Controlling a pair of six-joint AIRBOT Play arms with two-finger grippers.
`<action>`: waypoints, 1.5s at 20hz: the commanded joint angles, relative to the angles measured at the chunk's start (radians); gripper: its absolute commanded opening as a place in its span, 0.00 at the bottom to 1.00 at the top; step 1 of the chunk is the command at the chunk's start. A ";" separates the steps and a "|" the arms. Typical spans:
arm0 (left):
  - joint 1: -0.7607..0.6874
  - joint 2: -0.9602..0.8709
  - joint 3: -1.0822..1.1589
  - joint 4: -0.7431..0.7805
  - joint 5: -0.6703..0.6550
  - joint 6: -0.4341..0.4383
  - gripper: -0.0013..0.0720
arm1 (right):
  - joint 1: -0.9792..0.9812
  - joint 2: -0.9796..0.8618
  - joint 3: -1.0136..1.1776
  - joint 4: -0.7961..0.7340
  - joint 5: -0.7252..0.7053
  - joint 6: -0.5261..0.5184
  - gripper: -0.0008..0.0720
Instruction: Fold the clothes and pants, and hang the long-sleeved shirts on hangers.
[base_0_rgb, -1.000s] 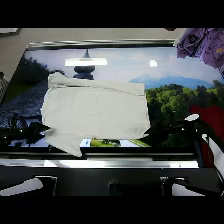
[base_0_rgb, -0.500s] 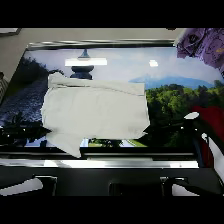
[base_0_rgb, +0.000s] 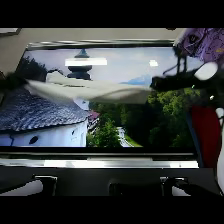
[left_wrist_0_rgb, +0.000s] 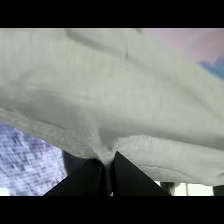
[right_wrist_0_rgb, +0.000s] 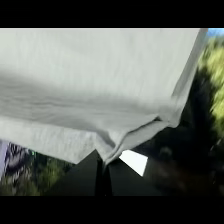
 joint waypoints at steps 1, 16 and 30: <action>-0.037 0.010 0.521 0.205 0.002 -0.173 0.04 | 0.010 0.017 0.429 -0.137 0.106 0.059 0.05; -0.037 0.598 0.274 0.476 -0.029 -0.296 0.04 | 0.010 0.412 0.524 -0.258 0.352 0.341 0.05; -0.257 -0.528 0.367 0.315 0.057 -0.264 0.04 | 0.010 -0.456 0.396 -0.385 0.151 0.302 0.05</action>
